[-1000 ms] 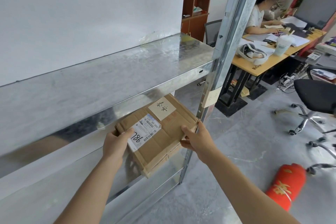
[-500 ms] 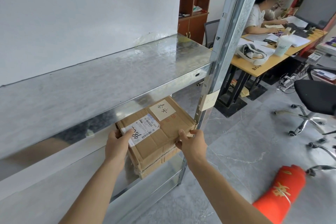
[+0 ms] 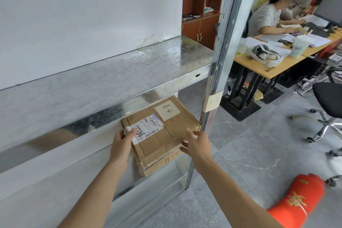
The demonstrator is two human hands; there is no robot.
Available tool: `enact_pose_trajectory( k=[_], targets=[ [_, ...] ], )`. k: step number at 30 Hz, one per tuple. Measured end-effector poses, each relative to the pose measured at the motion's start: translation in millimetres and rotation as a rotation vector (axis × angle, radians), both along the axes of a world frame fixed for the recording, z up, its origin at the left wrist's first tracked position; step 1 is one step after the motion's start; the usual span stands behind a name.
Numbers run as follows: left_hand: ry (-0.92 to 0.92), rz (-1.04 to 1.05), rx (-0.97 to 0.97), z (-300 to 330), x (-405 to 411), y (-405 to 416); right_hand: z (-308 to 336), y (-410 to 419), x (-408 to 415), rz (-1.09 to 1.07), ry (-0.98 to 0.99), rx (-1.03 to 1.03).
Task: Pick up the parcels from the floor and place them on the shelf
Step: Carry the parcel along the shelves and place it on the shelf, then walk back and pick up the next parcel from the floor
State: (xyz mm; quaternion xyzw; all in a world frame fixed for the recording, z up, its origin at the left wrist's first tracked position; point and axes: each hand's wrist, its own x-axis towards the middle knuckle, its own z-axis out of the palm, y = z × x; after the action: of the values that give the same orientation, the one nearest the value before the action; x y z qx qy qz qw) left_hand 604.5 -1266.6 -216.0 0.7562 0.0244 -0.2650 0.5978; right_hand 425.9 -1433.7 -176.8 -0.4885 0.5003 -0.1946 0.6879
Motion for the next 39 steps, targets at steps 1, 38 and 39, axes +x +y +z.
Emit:
enact_pose_trajectory(
  k=[1, 38, 39],
  targets=[
    [-0.006, 0.01, 0.017, 7.8, -7.1, 2.7, 1.4, -0.2, -4.0, 0.021, -0.011, 0.017],
    [-0.118, 1.04, -0.811, 104.2, -259.4, 640.6, 100.9, 601.2, 5.9, 1.311, -0.479, 0.276],
    [-0.129, 1.075, -0.814, 101.1, -269.5, 662.2, 99.7, 628.8, 1.8, 1.354, -0.466, 0.279]
  ],
)
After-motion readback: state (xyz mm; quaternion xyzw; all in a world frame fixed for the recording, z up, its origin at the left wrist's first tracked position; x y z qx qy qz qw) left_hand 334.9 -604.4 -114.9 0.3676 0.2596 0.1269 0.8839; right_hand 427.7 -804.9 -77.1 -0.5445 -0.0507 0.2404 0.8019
